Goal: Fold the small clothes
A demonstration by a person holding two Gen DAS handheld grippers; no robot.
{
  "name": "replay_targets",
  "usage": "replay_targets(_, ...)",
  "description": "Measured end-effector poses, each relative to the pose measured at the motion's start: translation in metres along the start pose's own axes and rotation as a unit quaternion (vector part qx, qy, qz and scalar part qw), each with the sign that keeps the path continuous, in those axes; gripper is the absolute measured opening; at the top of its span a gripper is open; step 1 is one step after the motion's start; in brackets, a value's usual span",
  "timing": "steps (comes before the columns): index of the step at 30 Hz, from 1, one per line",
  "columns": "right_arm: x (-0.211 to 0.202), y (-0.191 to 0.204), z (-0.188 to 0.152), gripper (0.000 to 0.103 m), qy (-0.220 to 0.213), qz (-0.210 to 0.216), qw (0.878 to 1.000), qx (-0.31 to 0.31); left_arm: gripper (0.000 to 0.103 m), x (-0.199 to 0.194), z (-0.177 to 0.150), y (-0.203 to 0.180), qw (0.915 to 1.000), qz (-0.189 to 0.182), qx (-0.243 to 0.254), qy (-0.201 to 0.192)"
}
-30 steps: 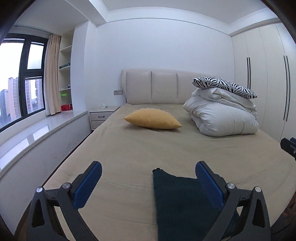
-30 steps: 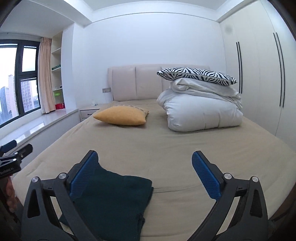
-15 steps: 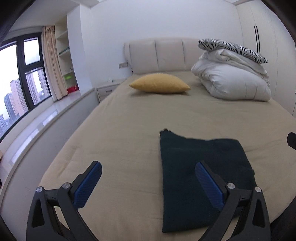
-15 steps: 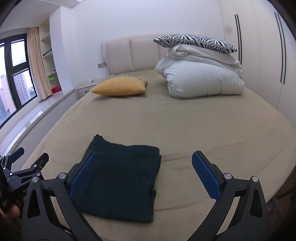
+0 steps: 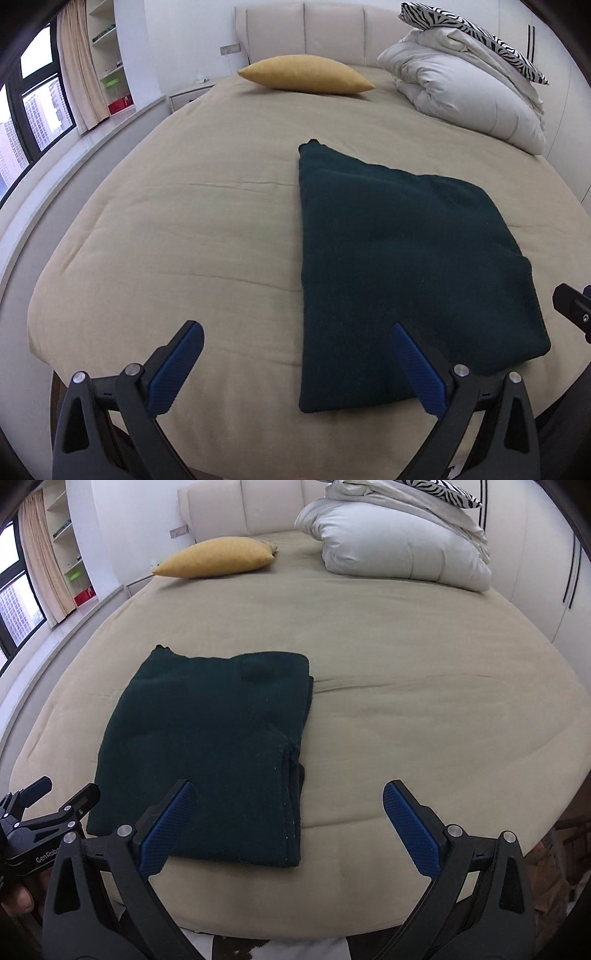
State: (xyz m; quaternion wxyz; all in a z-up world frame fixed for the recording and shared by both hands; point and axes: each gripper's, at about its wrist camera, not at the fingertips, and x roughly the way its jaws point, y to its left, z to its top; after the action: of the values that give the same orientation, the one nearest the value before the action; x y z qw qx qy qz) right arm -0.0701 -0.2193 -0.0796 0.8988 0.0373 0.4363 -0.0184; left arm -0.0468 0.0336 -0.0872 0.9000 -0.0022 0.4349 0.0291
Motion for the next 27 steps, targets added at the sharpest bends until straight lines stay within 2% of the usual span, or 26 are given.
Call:
replay_targets(6, 0.014, 0.003, -0.005, 0.103, 0.014, -0.003, 1.000, -0.013, 0.103, 0.002, -0.001, 0.001, 1.0000, -0.001, 0.000, 0.001)
replay_targets(27, 0.009, 0.011, -0.007, 0.103, 0.031, 0.006, 0.999, -0.021, 0.103, 0.006, 0.001, 0.003, 1.0000, -0.001, 0.001, 0.004)
